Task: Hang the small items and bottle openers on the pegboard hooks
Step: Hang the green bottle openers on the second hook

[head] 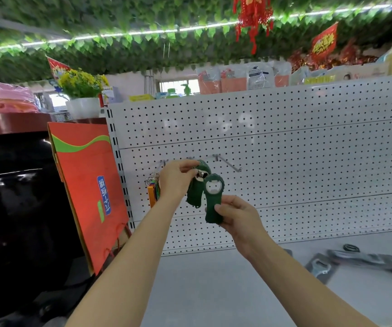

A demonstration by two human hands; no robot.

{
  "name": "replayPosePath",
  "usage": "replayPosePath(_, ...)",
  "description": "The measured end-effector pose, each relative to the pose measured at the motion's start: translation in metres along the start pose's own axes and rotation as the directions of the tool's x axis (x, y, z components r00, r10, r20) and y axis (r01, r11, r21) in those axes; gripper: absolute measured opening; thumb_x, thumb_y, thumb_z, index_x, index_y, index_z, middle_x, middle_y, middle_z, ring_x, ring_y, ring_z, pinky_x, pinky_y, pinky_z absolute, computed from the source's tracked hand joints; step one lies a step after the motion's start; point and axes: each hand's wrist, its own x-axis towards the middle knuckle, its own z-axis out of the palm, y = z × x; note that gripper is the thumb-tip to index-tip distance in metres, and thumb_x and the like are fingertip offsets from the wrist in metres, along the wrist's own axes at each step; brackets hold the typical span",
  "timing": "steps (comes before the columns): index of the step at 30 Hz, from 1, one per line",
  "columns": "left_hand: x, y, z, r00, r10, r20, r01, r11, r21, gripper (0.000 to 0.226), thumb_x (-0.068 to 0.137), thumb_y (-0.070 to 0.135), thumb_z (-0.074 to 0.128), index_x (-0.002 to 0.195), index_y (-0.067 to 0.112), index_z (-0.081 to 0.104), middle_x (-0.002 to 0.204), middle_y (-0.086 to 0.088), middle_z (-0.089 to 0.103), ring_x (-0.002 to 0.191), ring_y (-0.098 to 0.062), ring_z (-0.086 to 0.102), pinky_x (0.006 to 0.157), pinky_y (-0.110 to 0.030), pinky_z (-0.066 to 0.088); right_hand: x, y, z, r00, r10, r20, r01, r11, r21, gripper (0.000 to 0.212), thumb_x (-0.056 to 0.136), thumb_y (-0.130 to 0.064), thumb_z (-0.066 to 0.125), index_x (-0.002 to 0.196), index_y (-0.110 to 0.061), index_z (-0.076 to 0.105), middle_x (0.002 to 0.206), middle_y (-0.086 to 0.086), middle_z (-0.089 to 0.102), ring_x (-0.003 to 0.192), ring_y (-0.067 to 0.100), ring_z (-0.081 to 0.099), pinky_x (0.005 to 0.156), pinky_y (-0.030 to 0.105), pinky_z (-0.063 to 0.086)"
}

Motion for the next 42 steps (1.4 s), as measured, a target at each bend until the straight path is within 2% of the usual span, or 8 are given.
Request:
replayPosePath(5, -0.006, 0.004, -0.01, 0.991, 0.118, 0.06, -0.128, 0.969, 0.211, 0.035, 0.089, 0.006, 0.066, 0.116, 0.027, 0.072, 0.118, 0.006, 0.065, 0.1, -0.005, 0.062, 0.088, -0.021, 0.046, 0.007, -0.001, 0.005, 1.0, -0.017, 0.007, 0.017, 1.0, 0.012, 0.02, 0.085, 0.006, 0.063, 0.104, 0.002, 0.063, 0.09, 0.017, 0.074, 0.085, 0.031, 0.072, 0.089, 0.048, 0.056)
replayPosePath(10, -0.019, 0.001, -0.024, 0.933, 0.333, 0.14, -0.36, 0.887, 0.29, 0.065, 0.085, -0.008, 0.049, 0.127, 0.04, 0.062, 0.125, 0.017, 0.059, 0.106, -0.006, 0.058, 0.094, -0.03, 0.053, 0.014, -0.006, 0.013, 0.999, -0.052, 0.013, 0.052, 0.999, 0.008, 0.015, 0.084, 0.006, 0.064, 0.096, -0.004, 0.064, 0.089, 0.016, 0.075, 0.087, 0.034, 0.072, 0.087, 0.046, 0.057)
replayPosePath(15, -0.03, -0.006, -0.027, 0.845, 0.503, 0.184, -0.533, 0.763, 0.366, 0.065, 0.083, -0.007, 0.052, 0.13, 0.038, 0.061, 0.13, 0.017, 0.06, 0.118, -0.009, 0.05, 0.094, -0.039, 0.053, 0.022, -0.004, 0.019, 0.998, -0.062, -0.005, 0.062, 0.998, -0.001, 0.018, 0.085, 0.005, 0.065, 0.101, -0.001, 0.064, 0.096, 0.021, 0.073, 0.092, 0.036, 0.071, 0.084, 0.044, 0.058)
replayPosePath(23, -0.019, -0.013, -0.023, 0.846, 0.455, 0.277, -0.533, 0.719, 0.446, 0.059, 0.081, -0.01, 0.05, 0.128, 0.023, 0.065, 0.133, 0.009, 0.059, 0.12, -0.014, 0.053, 0.098, -0.039, 0.05, 0.043, 0.007, 0.022, 0.997, -0.031, -0.065, 0.026, 0.998, -0.064, 0.014, 0.085, 0.005, 0.065, 0.094, -0.005, 0.063, 0.095, 0.019, 0.071, 0.083, 0.029, 0.071, 0.074, 0.036, 0.06)
replayPosePath(32, -0.011, -0.013, -0.022, 0.839, 0.422, 0.344, -0.544, 0.666, 0.51, 0.057, 0.084, 0.0, 0.056, 0.135, 0.026, 0.058, 0.137, 0.012, 0.054, 0.119, -0.015, 0.052, 0.096, -0.041, 0.05, 0.061, 0.016, 0.023, 0.996, -0.06, -0.071, 0.048, 0.986, -0.163, 0.016, 0.086, 0.006, 0.062, 0.1, -0.001, 0.063, 0.093, 0.018, 0.069, 0.079, 0.024, 0.069, 0.075, 0.032, 0.059)
replayPosePath(35, -0.014, -0.013, -0.025, 0.84, 0.406, 0.361, -0.543, 0.642, 0.542, 0.057, 0.088, 0.01, 0.061, 0.141, 0.029, 0.051, 0.142, 0.013, 0.05, 0.119, -0.017, 0.052, 0.096, -0.041, 0.05, 0.06, 0.019, 0.017, 0.993, -0.088, -0.084, 0.064, 0.965, -0.254, 0.018, 0.084, 0.001, 0.065, 0.1, -0.007, 0.064, 0.094, 0.015, 0.071, 0.079, 0.022, 0.067, 0.078, 0.036, 0.056)
replayPosePath(38, -0.021, -0.018, -0.027, 0.838, 0.389, 0.382, -0.545, 0.617, 0.567, 0.064, 0.091, 0.023, 0.063, 0.149, 0.031, 0.037, 0.15, 0.013, 0.042, 0.13, -0.017, 0.045, 0.095, -0.043, 0.051, 0.059, 0.021, 0.007, 0.981, -0.162, -0.104, 0.101, 0.893, -0.438, 0.019, 0.084, -0.011, 0.067, 0.102, -0.017, 0.065, 0.097, 0.006, 0.07, 0.089, 0.021, 0.066, 0.077, 0.037, 0.056)
replayPosePath(42, -0.032, -0.025, -0.029, 0.87, 0.343, 0.354, -0.492, 0.634, 0.596, 0.072, 0.092, 0.033, 0.062, 0.154, 0.03, 0.025, 0.153, 0.009, 0.035, 0.134, -0.016, 0.039, 0.089, -0.039, 0.053, 0.053, 0.02, -0.013, 0.943, -0.324, -0.072, 0.181, 0.684, -0.707, 0.025, 0.087, -0.02, 0.066, 0.111, -0.022, 0.062, 0.104, -0.006, 0.066, 0.093, 0.01, 0.063, 0.083, 0.031, 0.054)
